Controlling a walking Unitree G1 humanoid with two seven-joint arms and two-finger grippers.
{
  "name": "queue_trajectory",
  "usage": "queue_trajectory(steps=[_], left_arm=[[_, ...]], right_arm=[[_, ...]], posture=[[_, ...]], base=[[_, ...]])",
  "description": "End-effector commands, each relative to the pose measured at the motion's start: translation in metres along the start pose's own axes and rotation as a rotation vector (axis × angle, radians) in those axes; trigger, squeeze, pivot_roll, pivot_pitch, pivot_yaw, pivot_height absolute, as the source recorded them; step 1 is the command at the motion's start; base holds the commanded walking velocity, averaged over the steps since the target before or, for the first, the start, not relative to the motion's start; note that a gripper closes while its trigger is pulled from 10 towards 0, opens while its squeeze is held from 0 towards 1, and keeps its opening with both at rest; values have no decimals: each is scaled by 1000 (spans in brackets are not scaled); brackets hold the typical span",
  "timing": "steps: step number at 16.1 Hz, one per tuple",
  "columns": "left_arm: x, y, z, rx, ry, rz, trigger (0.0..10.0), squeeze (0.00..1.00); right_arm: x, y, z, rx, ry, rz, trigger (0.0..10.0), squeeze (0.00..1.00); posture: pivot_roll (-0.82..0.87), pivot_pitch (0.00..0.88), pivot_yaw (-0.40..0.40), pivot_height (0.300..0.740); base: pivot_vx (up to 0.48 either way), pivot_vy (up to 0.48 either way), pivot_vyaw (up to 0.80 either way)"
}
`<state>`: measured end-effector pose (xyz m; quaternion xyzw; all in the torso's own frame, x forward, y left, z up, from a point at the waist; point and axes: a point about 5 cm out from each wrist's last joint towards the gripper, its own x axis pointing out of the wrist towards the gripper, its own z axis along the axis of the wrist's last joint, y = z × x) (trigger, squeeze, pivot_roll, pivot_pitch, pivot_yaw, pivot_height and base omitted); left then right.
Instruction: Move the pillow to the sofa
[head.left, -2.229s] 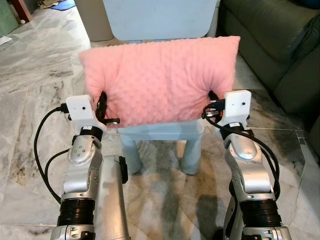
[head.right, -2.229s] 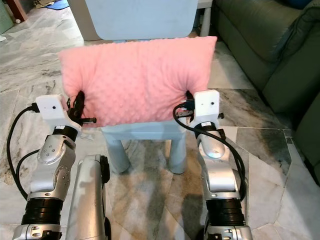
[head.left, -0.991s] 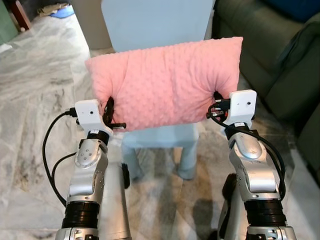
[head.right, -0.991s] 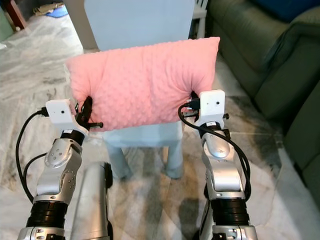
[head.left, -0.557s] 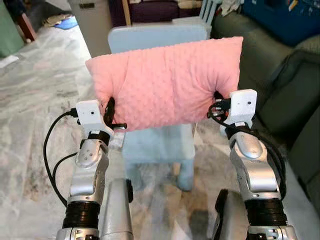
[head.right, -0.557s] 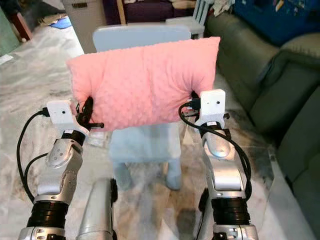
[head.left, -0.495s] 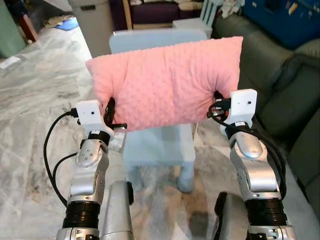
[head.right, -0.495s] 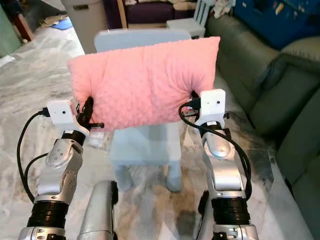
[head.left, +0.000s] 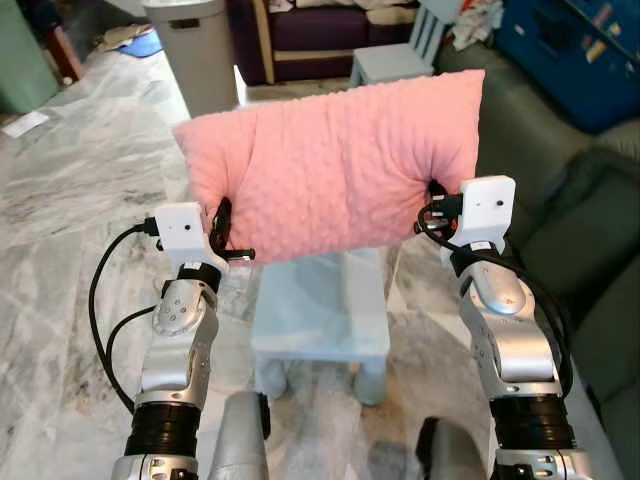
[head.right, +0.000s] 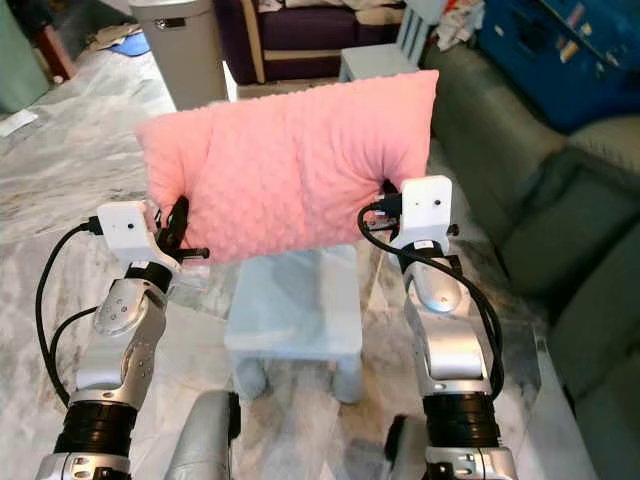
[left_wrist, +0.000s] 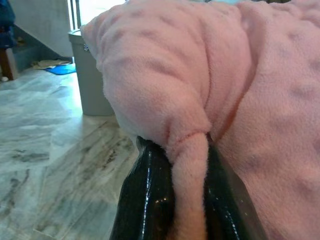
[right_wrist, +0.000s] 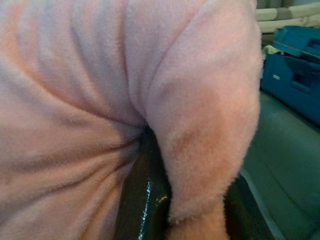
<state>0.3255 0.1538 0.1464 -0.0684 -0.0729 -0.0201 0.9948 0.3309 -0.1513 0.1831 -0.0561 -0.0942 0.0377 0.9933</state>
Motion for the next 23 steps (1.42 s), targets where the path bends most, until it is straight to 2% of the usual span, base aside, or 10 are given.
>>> queue_trajectory(steps=[1,4,5,8,9,18,20,21,23], left_arm=[[2,4,2,10,-3,6,10000,0],[2,5,0,8,12,18,10000,0],[4,4,-2,-65,34,17,10000,0],[6,5,-4,-5,52,37,10000,0],[5,6,-5,-9,47,30,10000,0],[10,1,1,-45,64,5,10000,0],[9,3,4,-1,32,4,10000,0],[8,5,2,-40,50,15,10000,0],[8,4,2,-50,57,10,10000,0]], right_arm=[[3,-4,9,4,-33,-21,10000,0],[4,-6,9,4,-33,-28,10000,0],[4,-6,11,8,-36,-31,10000,0],[5,-5,14,12,-43,-31,10000,0],[6,-5,14,13,-45,-31,10000,0],[7,-6,19,21,-56,-38,10000,0],[7,-6,20,22,-56,-39,10000,0],[7,-6,20,22,-55,-39,10000,0],[7,-6,20,22,-55,-39,10000,0]], posture=[[-7,0,45,650],[-9,0,46,680],[-10,0,46,695],[-9,0,44,735],[-11,0,43,740],[-11,0,41,740],[-11,0,41,740],[-11,0,42,740],[-11,0,42,740]], base=[[0,0,0],[0,0,0],[0,0,0],[0,0,0],[0,0,0],[0,0,0],[0,0,0],[0,0,0],[0,0,0]])
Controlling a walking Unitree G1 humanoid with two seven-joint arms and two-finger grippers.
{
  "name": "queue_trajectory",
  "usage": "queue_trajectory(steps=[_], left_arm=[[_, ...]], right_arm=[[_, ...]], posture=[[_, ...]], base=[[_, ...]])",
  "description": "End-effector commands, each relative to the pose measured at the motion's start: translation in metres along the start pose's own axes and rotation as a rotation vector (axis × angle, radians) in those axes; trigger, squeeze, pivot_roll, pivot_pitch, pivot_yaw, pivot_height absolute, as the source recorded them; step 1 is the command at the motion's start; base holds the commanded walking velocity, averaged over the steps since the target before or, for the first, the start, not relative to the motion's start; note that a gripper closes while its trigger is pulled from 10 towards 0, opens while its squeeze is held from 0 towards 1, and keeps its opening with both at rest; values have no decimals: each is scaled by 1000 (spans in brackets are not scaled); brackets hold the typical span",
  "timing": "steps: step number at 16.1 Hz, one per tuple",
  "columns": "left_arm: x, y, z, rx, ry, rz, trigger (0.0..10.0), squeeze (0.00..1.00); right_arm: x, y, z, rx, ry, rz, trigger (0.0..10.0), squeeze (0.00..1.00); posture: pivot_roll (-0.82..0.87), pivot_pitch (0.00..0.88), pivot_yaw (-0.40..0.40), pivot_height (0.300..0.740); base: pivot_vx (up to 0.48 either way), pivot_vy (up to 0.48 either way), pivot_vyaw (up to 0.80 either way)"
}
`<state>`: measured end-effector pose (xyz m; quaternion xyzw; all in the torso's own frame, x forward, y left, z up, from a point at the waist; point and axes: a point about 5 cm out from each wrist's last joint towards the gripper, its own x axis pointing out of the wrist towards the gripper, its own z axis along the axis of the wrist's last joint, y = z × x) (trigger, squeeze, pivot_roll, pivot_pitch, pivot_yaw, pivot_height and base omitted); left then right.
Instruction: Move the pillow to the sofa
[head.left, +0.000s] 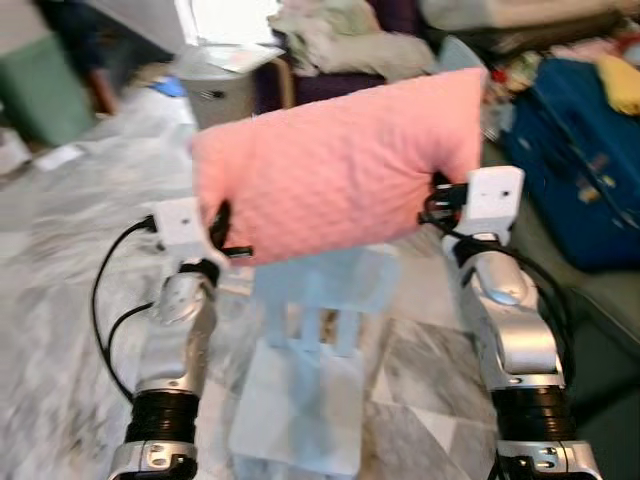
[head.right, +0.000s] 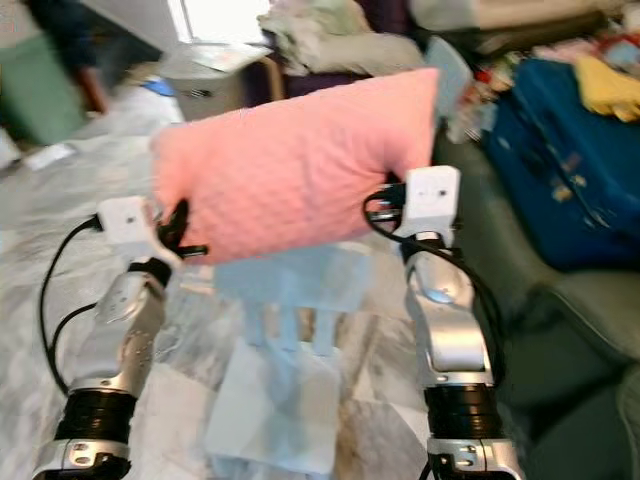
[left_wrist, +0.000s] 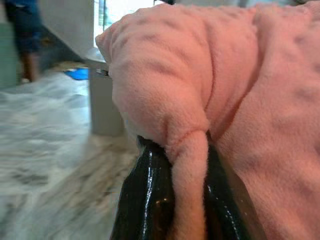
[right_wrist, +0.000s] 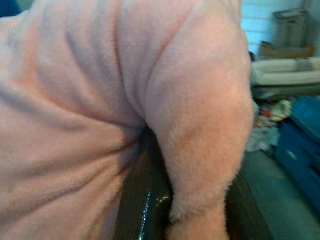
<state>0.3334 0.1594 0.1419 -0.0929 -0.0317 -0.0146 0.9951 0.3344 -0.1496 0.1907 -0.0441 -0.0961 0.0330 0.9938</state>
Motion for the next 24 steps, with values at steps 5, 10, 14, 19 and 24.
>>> queue_trajectory(steps=[5,10,14,19,24], left_arm=[[-1,-6,2,-7,-1,-12,10000,0],[-4,-9,-6,-24,49,-18,10000,0],[-7,-4,-8,-42,63,2,10000,0],[-9,-6,-10,-45,79,-2,10000,0],[-9,-7,-10,-58,88,-9,10000,0]], right_arm=[[1,-3,8,10,-25,-14,10000,0],[-2,-1,6,19,-17,-2,10000,0],[-5,-2,4,22,-8,2,10000,0],[-5,-3,5,19,-4,4,10000,0],[-6,-2,4,23,2,5,10000,0]], posture=[[-12,0,39,740],[-15,0,35,740],[-18,0,31,740],[-24,0,31,740],[-23,0,31,740]], base=[[0,0,0],[0,0,0],[0,0,0],[0,0,0],[0,0,0]])
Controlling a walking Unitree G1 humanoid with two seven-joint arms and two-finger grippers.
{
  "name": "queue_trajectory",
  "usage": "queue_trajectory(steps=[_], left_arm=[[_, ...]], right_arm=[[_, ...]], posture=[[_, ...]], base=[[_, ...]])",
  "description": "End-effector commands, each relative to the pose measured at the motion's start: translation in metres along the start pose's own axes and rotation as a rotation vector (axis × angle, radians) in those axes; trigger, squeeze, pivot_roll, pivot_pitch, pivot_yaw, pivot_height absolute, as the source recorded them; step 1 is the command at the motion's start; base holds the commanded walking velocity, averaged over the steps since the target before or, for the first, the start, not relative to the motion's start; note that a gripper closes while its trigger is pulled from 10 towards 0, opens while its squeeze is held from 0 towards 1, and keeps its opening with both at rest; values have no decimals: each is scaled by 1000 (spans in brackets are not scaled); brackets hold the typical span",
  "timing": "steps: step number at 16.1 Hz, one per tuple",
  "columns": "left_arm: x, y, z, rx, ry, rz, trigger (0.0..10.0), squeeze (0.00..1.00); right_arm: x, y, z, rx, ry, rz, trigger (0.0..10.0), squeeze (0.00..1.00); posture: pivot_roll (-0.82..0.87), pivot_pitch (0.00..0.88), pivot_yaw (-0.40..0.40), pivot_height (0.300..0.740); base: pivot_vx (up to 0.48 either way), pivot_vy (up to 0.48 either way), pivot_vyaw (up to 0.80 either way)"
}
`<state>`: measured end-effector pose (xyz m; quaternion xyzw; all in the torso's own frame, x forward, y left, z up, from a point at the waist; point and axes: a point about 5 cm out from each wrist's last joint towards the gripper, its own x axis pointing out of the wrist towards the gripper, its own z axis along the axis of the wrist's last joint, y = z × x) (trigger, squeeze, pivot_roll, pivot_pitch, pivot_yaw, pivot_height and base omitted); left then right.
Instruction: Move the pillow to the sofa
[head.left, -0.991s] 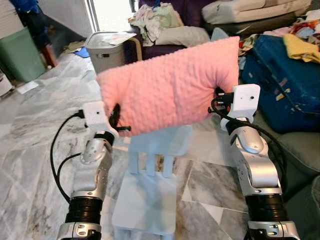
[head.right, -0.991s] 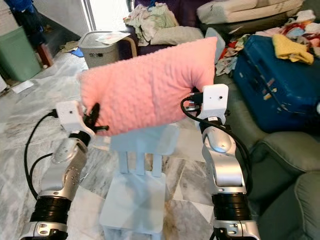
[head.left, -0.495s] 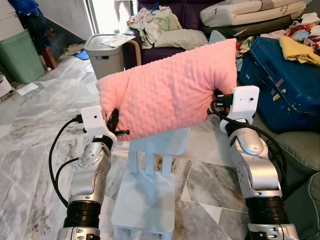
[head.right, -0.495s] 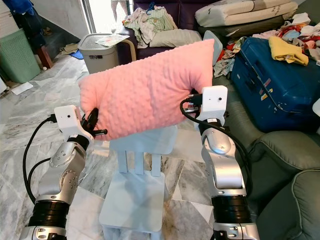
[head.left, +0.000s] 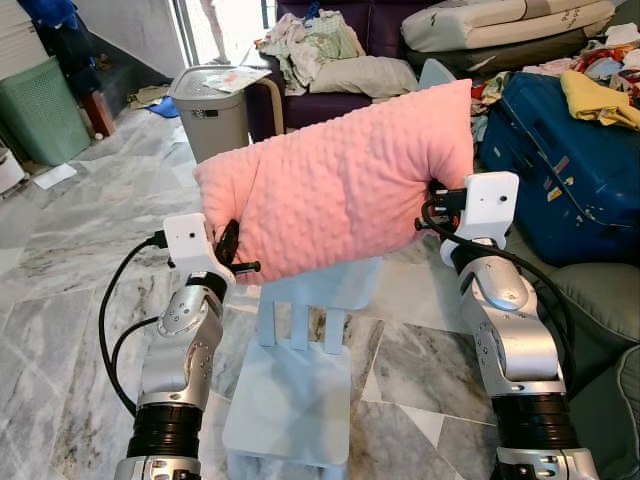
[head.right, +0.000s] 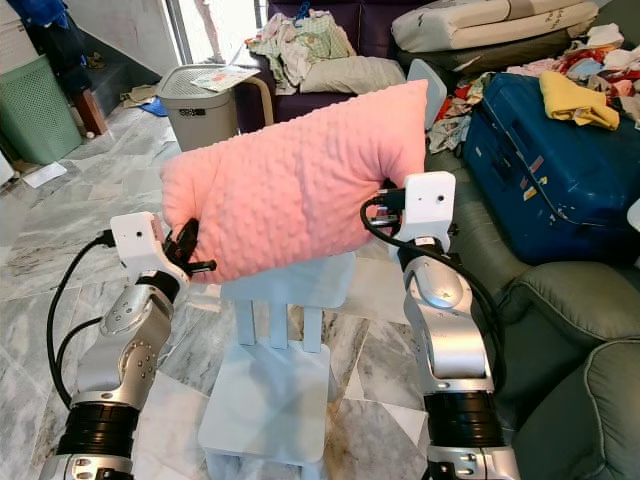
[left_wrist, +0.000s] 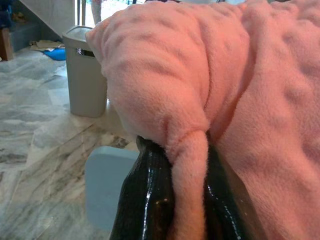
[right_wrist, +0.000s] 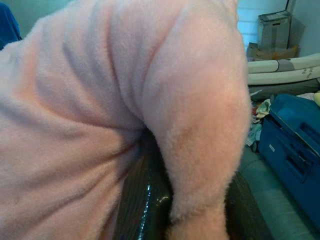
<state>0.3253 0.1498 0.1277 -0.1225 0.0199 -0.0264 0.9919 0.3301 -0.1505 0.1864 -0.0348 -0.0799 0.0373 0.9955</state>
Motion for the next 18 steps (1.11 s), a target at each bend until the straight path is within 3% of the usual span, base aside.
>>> queue_trajectory(steps=[1,7,18], left_arm=[[-1,0,5,3,-16,2,10000,0],[-2,-2,3,-12,-5,-10,10000,0],[-5,-4,-2,-16,22,-18,10000,0]], right_arm=[[-1,-2,8,3,-29,-2,10000,0],[-2,-1,6,8,-19,2,10000,0],[-4,-2,6,-3,-7,2,10000,0]], posture=[[-23,0,31,740],[-27,0,27,740],[-32,0,26,740]], base=[[0,0,0],[0,0,0],[0,459,0]])
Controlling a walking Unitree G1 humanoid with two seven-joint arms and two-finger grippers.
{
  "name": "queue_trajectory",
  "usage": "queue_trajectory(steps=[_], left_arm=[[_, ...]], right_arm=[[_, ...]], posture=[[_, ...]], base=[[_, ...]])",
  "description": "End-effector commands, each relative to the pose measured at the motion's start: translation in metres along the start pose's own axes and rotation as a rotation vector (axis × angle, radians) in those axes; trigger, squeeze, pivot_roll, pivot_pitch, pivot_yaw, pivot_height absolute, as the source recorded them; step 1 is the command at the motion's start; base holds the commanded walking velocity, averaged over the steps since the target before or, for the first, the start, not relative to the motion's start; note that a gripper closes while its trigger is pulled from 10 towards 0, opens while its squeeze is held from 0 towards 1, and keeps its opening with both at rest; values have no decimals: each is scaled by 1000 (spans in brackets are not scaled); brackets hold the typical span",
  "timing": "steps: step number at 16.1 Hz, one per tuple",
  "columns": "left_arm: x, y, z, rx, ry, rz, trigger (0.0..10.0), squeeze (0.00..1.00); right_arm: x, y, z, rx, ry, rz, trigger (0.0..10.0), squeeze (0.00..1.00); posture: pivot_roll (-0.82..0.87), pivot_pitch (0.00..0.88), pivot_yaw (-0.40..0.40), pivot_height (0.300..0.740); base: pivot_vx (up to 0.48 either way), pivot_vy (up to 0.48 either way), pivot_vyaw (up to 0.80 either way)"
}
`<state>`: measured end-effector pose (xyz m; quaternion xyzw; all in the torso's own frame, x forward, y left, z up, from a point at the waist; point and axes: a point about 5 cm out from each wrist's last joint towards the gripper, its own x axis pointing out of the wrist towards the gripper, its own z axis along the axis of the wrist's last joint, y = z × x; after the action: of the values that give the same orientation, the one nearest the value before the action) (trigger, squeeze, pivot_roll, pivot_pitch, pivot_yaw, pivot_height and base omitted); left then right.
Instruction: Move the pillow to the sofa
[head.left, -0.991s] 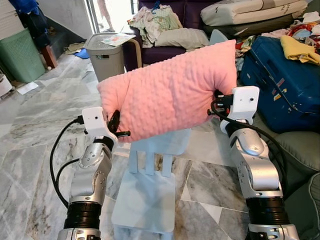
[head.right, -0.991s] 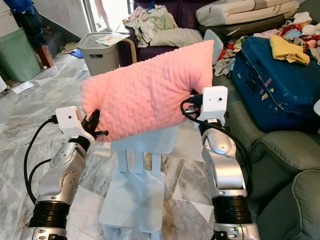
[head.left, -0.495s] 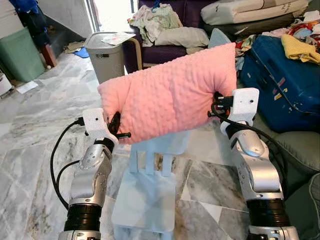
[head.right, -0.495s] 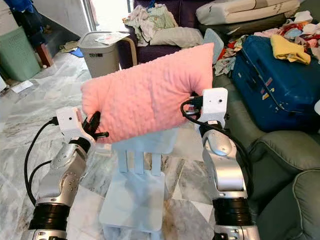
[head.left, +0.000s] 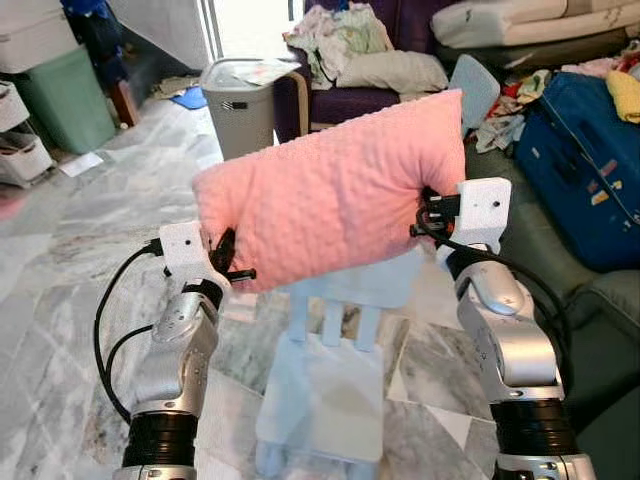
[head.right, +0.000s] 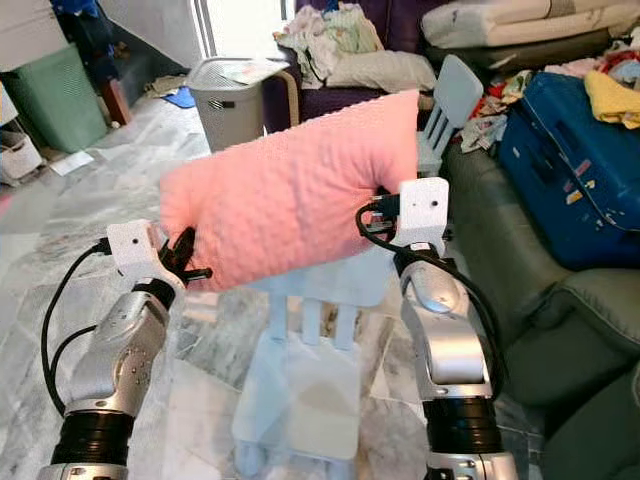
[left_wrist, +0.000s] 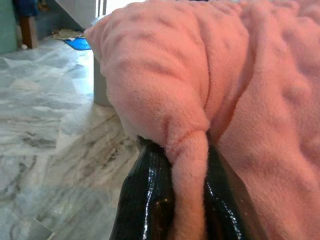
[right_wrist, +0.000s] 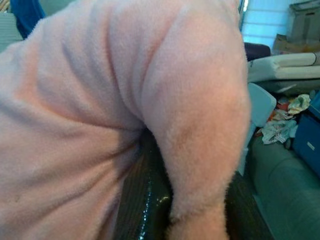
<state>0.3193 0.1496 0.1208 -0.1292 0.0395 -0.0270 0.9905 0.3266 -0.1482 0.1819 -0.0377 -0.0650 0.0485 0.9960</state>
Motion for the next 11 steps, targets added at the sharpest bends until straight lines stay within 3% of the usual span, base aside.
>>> queue_trajectory(steps=[1,11], left_arm=[[1,-6,4,-1,-12,-23,10000,0],[1,-9,2,0,10,-46,10000,0]], right_arm=[[-1,-5,9,-2,-35,-21,10000,0],[0,-8,10,-10,-35,-30,10000,0]], posture=[[-33,0,25,740],[-37,0,28,740]], base=[[0,472,0],[0,471,0]])
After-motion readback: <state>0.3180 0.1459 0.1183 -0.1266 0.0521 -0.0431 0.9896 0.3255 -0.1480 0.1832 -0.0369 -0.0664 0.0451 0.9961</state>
